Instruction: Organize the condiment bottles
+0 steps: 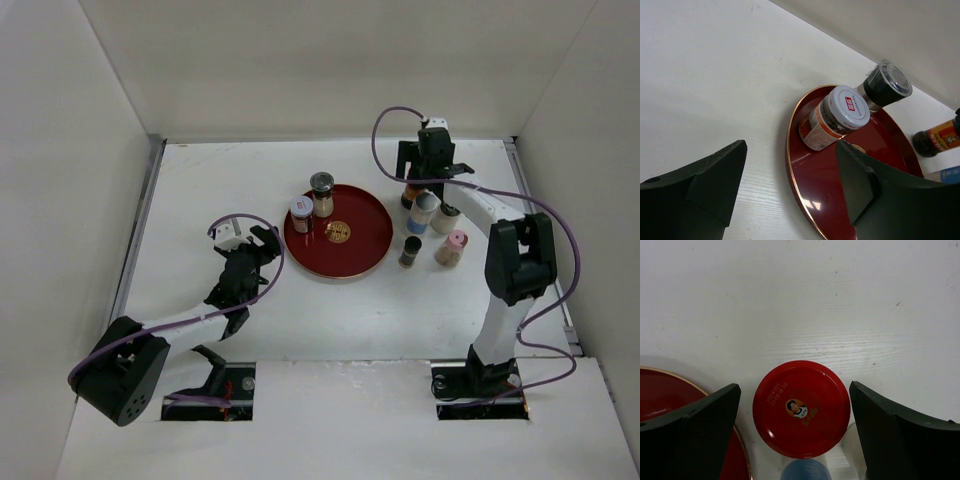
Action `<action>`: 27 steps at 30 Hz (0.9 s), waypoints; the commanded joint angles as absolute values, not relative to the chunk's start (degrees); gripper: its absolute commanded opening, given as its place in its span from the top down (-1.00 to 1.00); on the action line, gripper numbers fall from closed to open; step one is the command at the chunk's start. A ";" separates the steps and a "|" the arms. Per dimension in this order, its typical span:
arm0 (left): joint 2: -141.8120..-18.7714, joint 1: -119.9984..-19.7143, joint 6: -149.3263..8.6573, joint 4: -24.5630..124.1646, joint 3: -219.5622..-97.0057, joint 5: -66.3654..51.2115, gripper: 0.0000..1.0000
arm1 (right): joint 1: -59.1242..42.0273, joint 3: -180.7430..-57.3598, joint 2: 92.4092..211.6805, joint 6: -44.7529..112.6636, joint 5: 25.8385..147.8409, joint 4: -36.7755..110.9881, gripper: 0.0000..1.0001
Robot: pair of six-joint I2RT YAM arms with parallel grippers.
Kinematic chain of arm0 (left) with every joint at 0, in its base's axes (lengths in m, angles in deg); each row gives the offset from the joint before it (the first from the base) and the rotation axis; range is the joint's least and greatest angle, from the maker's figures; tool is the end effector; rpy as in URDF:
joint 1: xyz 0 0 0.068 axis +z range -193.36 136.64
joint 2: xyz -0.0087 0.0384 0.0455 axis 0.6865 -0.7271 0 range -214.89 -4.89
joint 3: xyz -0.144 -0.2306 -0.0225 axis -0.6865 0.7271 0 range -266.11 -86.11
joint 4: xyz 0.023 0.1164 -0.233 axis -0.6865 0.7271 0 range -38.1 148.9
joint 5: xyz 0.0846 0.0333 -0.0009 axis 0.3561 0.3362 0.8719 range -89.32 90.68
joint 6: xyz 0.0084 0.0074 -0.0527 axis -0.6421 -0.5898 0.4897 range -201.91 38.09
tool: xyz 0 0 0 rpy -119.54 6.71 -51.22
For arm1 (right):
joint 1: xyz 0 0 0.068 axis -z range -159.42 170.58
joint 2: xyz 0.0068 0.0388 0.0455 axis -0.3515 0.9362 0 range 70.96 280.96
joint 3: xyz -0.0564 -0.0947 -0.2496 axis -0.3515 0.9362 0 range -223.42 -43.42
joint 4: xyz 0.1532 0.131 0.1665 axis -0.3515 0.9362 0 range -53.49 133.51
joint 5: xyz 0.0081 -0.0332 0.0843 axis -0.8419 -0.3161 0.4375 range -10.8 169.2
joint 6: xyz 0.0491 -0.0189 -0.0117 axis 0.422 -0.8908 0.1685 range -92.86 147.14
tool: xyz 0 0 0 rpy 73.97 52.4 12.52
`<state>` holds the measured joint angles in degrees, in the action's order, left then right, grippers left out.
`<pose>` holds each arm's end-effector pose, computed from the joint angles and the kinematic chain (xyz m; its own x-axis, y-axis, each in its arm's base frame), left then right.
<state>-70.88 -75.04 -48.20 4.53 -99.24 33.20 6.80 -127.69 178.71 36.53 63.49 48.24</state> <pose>0.1904 -0.0949 0.1856 -0.0609 -0.5124 -0.8566 -0.0555 0.8586 -0.5097 0.4273 0.0948 0.2601 -0.5547 0.0256 -0.8317 0.0772 0.9968 -0.0208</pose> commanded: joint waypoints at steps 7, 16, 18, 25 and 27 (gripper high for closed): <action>-70.36 -74.78 -47.64 1.63 -100.00 32.94 -0.40 | 8.14 -131.48 181.27 35.75 64.43 49.69 -0.73; -70.36 -74.86 -47.64 1.63 -100.09 33.11 -0.40 | 7.97 -130.52 176.35 37.78 65.14 40.57 -0.13; -70.63 -74.60 -47.64 1.63 -100.18 32.94 -0.40 | 7.44 -131.91 175.21 36.99 65.05 38.80 -0.11; -70.63 -74.51 -47.64 1.63 -100.09 32.85 -0.40 | -0.63 -134.30 171.77 36.19 65.05 35.99 -0.10; -70.36 -74.77 -47.64 1.63 -100.09 32.76 -0.40 | -3.27 -134.47 172.56 36.37 65.14 35.90 -0.10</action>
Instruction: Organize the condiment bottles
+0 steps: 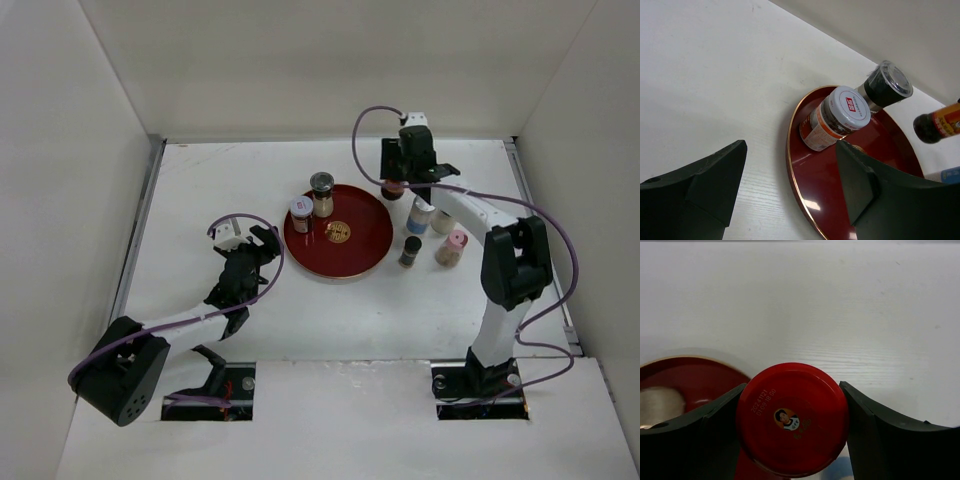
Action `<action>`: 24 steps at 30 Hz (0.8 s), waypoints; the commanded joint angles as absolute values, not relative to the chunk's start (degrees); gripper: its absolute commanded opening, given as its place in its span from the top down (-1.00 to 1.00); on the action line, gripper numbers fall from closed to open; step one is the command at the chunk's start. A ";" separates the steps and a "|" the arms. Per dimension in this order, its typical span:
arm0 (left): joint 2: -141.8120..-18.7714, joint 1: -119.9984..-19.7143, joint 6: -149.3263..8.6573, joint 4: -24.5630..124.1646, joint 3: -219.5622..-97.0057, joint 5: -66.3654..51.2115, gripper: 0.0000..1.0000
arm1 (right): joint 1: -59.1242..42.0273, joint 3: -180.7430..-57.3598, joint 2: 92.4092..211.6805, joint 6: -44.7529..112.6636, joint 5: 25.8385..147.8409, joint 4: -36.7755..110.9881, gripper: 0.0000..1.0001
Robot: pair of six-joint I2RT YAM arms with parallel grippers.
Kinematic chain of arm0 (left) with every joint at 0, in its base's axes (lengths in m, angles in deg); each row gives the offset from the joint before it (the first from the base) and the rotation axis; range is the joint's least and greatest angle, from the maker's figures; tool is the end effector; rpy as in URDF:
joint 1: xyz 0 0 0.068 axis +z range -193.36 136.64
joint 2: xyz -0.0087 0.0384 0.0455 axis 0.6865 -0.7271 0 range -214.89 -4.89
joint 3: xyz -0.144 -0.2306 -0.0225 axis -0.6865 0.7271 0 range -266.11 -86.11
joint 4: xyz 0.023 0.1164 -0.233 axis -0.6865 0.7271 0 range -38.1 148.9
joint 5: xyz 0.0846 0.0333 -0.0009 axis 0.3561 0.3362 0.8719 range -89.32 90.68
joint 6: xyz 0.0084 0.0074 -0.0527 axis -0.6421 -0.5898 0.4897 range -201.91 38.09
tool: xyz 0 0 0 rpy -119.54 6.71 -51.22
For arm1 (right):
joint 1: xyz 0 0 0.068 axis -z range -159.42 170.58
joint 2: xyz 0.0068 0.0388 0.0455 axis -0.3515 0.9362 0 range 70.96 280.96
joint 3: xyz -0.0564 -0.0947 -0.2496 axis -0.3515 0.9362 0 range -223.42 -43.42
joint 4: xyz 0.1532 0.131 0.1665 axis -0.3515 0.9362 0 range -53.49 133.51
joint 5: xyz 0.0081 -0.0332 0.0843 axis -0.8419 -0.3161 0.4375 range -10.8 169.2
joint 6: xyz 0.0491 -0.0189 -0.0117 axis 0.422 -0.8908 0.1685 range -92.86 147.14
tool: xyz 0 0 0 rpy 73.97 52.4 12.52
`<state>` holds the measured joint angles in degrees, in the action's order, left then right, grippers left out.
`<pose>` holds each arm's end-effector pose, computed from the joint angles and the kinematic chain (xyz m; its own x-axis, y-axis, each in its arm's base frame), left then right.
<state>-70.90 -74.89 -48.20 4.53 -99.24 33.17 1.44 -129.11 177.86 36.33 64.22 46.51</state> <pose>0.1906 -0.0945 0.1855 -0.0601 -0.5125 -0.8566 -0.0574 0.8585 -0.5096 0.4183 0.1354 0.2774 -0.5003 -0.0104 -0.8658 -0.0283 0.9996 0.0043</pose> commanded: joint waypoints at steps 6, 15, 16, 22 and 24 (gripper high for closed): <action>-70.10 -74.77 -47.55 1.63 -100.09 32.94 -0.40 | -9.51 -138.33 178.18 36.28 64.96 35.28 -0.10; -69.75 -74.43 -47.64 1.63 -99.74 33.12 -0.40 | -10.84 -142.64 183.46 36.19 64.78 34.93 -0.11; -69.75 -74.42 -47.64 1.63 -99.74 33.12 -0.40 | -10.84 -142.73 183.64 36.19 64.78 34.93 -0.11; -70.28 -74.42 -47.64 1.63 -100.00 32.85 -0.40 | -10.84 -141.77 185.83 36.63 64.52 33.44 -0.13; -70.10 -74.51 -47.64 1.63 -100.00 33.03 -0.40 | -10.84 -141.68 186.54 36.63 64.26 33.26 -0.14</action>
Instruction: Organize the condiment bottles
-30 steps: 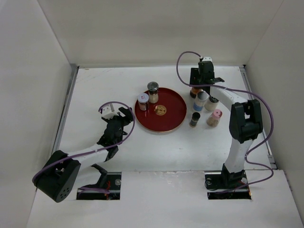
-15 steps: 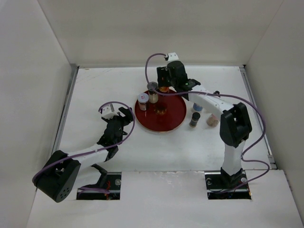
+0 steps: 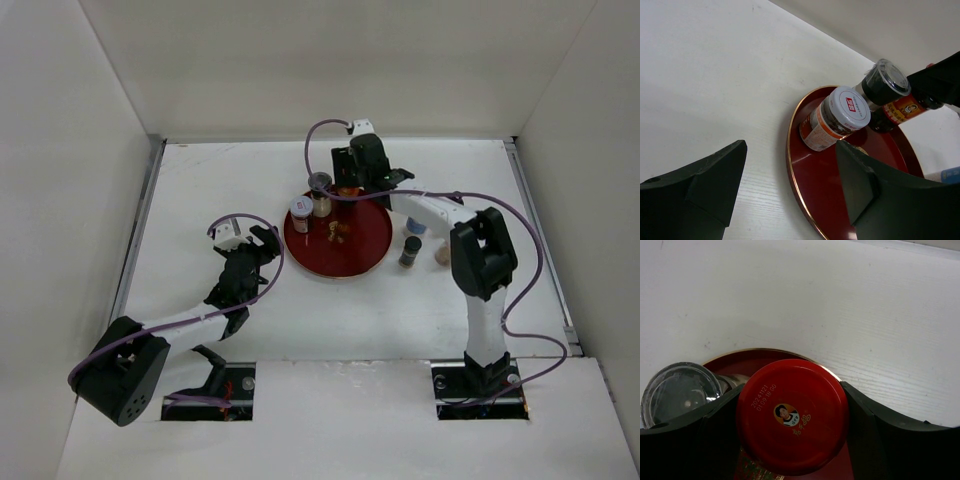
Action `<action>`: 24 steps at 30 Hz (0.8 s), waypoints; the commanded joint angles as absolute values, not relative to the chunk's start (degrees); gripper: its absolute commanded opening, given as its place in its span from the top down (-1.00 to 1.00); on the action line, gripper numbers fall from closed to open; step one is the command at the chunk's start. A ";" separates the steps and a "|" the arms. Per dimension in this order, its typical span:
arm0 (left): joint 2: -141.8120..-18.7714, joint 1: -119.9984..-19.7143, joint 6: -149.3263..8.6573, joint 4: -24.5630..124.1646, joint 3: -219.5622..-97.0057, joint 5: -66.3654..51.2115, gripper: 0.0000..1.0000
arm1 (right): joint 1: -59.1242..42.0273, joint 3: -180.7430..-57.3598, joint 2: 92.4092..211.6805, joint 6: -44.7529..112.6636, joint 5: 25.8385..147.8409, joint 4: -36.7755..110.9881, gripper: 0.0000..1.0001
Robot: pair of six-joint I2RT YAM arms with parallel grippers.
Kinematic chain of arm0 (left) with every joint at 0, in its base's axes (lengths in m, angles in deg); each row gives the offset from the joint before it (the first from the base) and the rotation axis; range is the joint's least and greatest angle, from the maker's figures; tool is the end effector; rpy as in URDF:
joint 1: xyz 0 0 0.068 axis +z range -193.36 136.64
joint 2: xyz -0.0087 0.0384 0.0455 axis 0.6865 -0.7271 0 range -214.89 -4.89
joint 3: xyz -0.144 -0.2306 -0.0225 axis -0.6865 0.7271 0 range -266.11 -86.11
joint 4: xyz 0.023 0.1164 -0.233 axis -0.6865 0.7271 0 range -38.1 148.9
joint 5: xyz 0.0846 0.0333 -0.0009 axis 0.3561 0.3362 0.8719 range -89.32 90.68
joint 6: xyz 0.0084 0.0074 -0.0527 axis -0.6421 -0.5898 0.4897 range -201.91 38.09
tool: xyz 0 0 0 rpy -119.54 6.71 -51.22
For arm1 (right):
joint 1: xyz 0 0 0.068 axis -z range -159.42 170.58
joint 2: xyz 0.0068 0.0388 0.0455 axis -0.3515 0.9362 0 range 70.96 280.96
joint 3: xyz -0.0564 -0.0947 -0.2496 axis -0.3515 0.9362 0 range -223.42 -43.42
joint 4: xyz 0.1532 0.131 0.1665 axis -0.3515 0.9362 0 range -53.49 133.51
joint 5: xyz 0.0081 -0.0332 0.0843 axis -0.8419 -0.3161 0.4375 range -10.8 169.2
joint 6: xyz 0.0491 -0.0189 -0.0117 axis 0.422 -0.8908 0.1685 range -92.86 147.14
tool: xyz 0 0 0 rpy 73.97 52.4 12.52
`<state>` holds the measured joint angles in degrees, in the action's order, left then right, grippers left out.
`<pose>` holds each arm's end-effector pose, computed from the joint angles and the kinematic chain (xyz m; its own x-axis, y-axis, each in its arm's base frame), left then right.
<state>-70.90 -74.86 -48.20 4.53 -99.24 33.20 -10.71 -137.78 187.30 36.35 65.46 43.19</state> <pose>0.1907 -0.0943 0.1856 -0.0595 -0.5125 -0.8566 -0.0583 0.8585 -0.5095 0.4164 0.2431 0.2621 -0.4566 -0.0957 -0.8845 -0.2566 0.9661 0.0279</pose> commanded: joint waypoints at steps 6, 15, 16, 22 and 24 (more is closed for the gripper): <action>-70.10 -74.42 -47.64 1.63 -100.00 32.94 -0.40 | -10.84 -141.15 188.47 36.98 63.82 32.65 -0.26; -70.45 -74.25 -47.55 1.63 -100.00 32.77 -0.40 | -10.84 -138.52 186.29 38.30 61.71 31.59 -0.87; -70.45 -74.25 -47.55 1.63 -100.00 32.68 -0.40 | -10.84 -138.17 185.15 38.48 61.27 31.59 -0.90; -70.63 -74.42 -47.55 1.63 -100.18 32.59 -0.40 | -9.44 -134.39 175.74 39.88 60.57 32.55 -0.96; -70.28 -74.69 -47.55 1.63 -100.09 32.76 -0.40 | -8.73 -131.50 171.88 40.15 60.04 33.26 -0.97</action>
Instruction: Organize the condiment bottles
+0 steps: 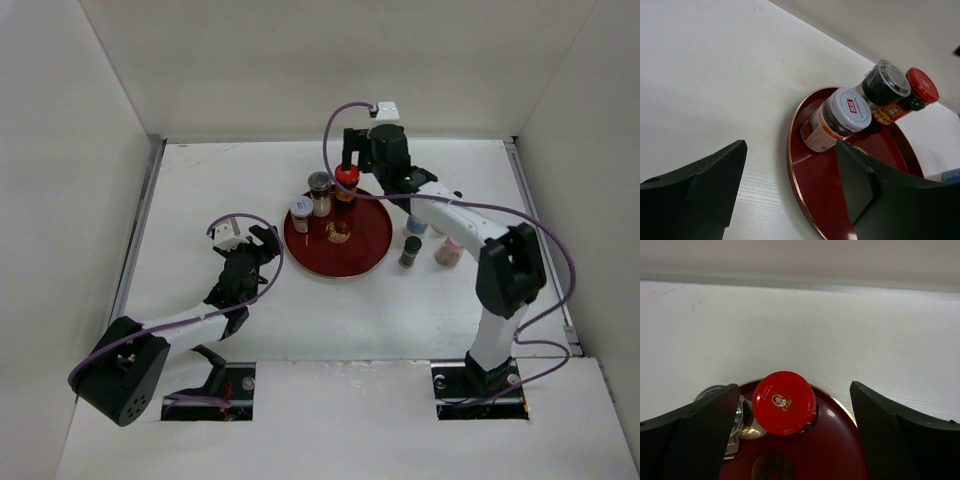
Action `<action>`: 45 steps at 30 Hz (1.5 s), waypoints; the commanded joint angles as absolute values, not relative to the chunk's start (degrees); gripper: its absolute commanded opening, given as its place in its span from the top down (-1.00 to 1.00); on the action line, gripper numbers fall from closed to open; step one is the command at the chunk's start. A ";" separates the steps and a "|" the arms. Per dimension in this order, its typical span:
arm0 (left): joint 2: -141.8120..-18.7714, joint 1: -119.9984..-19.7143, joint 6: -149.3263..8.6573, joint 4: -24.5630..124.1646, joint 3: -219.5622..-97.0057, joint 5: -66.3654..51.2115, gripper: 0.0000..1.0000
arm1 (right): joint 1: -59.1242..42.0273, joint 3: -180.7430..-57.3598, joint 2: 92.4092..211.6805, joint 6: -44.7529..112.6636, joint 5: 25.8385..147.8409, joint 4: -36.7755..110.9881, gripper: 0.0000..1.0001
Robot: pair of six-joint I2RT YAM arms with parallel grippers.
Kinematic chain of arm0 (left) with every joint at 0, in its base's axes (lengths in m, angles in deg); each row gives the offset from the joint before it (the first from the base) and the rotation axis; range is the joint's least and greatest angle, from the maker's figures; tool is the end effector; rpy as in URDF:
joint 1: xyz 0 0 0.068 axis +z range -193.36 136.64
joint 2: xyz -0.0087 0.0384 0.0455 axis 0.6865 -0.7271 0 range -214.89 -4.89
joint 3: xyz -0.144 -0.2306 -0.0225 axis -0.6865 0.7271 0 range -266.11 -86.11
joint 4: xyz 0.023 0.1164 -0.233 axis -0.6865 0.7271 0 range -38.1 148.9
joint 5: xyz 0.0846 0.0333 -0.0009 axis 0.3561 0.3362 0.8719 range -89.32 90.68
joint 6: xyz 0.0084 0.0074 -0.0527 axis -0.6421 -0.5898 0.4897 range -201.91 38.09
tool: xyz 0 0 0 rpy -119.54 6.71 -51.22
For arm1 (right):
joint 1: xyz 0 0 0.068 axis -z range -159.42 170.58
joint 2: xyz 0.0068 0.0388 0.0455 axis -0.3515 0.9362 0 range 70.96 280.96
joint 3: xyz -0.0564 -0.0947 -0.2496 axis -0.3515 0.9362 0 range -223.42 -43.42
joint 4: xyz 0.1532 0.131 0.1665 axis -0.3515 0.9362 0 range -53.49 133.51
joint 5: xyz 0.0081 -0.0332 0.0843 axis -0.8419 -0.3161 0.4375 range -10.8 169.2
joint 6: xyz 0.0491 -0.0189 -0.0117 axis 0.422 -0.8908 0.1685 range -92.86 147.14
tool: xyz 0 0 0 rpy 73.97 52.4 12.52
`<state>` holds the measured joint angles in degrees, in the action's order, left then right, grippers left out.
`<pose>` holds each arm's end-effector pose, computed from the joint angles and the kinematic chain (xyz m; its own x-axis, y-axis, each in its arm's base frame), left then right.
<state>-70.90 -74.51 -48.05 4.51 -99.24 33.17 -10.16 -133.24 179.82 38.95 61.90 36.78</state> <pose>0.1913 -0.0932 0.1856 -0.0563 -0.5152 -0.8552 -0.0631 0.8567 -0.5120 0.3994 0.2252 0.3046 -0.3285 0.0318 -0.9440 -0.1834 0.9783 0.0968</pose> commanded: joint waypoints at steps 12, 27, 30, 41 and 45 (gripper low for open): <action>-70.01 -75.21 -47.46 1.63 -100.00 32.68 -0.40 | -3.82 -101.88 150.60 41.03 40.00 32.12 -0.39; -70.63 -75.22 -47.46 1.54 -100.09 32.68 -0.40 | -2.23 -99.31 156.03 42.87 47.03 32.47 -0.86; -70.10 -75.39 -47.46 1.54 -100.09 32.68 -0.40 | -2.58 -99.84 157.45 43.66 47.56 32.21 -0.81; -70.89 -75.48 -47.46 1.54 -100.35 32.59 -0.40 | -4.68 -102.47 153.50 37.97 41.32 25.37 -0.13; -71.07 -75.57 -47.46 1.54 -100.44 32.85 -0.40 | -8.19 -106.95 156.38 35.14 42.98 23.42 -0.12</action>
